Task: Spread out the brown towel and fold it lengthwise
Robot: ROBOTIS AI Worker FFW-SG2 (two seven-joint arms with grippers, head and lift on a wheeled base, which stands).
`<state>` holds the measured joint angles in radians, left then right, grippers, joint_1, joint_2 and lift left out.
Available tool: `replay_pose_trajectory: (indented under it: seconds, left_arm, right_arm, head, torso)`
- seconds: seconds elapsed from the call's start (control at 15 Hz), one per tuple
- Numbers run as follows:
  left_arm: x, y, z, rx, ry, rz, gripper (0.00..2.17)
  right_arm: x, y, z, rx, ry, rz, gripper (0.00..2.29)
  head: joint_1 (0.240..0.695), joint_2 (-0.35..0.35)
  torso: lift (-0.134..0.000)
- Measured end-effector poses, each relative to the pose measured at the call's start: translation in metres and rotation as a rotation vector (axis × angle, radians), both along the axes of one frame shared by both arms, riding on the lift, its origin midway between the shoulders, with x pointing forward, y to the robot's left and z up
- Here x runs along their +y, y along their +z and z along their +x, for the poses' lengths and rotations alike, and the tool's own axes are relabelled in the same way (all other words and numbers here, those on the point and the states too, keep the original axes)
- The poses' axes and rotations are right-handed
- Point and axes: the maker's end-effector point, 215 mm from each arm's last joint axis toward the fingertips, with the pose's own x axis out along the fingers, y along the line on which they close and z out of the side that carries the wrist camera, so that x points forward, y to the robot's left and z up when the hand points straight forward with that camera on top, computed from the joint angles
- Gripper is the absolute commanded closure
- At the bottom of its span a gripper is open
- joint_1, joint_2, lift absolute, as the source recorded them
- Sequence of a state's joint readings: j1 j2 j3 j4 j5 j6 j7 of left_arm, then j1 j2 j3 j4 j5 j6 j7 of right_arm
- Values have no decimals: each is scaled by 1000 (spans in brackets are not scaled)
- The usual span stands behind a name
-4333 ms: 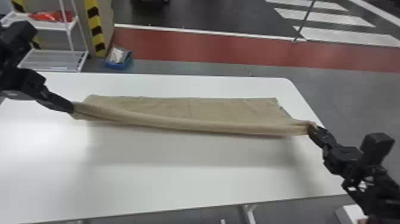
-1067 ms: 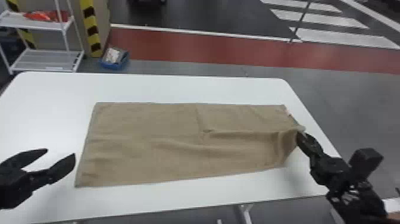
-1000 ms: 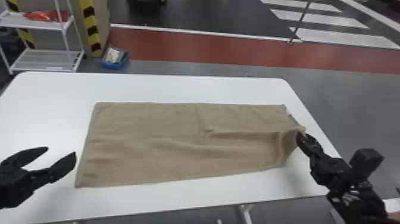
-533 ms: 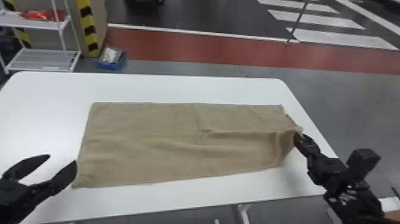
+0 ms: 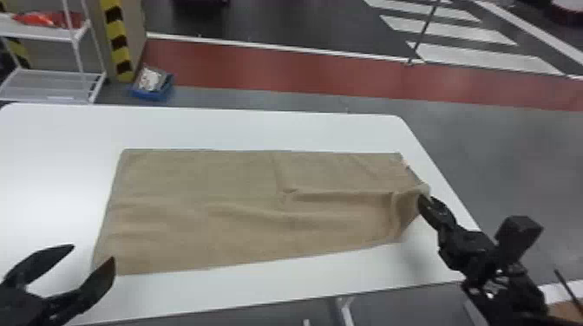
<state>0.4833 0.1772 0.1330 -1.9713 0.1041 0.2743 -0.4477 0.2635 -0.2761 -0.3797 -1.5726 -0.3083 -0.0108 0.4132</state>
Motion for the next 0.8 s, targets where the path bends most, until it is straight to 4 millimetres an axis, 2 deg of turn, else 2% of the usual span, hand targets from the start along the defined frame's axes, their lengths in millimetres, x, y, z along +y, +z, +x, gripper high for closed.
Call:
replay_pose_trajectory:
  seconds: [0.07,0.2,0.33,0.8]
  left_arm:
    - [-4,-4,-3,5,-9,11,458]
    - [-7,-7,-5,5,-16,27,458]
    - [-6,-11,-7,12,-20,44,545]
    - [2,-29,-13,68,-24,97,545]
  right_arm:
    - [-2,1,-2,-2,-3,2,1663]
    - [-6,2,-3,-4,-9,5,1663]
    - [-5,2,-4,-4,-3,7,1663]
    - [-4,2,-4,-4,-1,9,1663]
  head:
    - [695,-264]
    - [695,-272]
    - [695,-272]
    - [695,-263]
  torso:
    - [-120]
    - [-120]
    - [-120]
    - [-120]
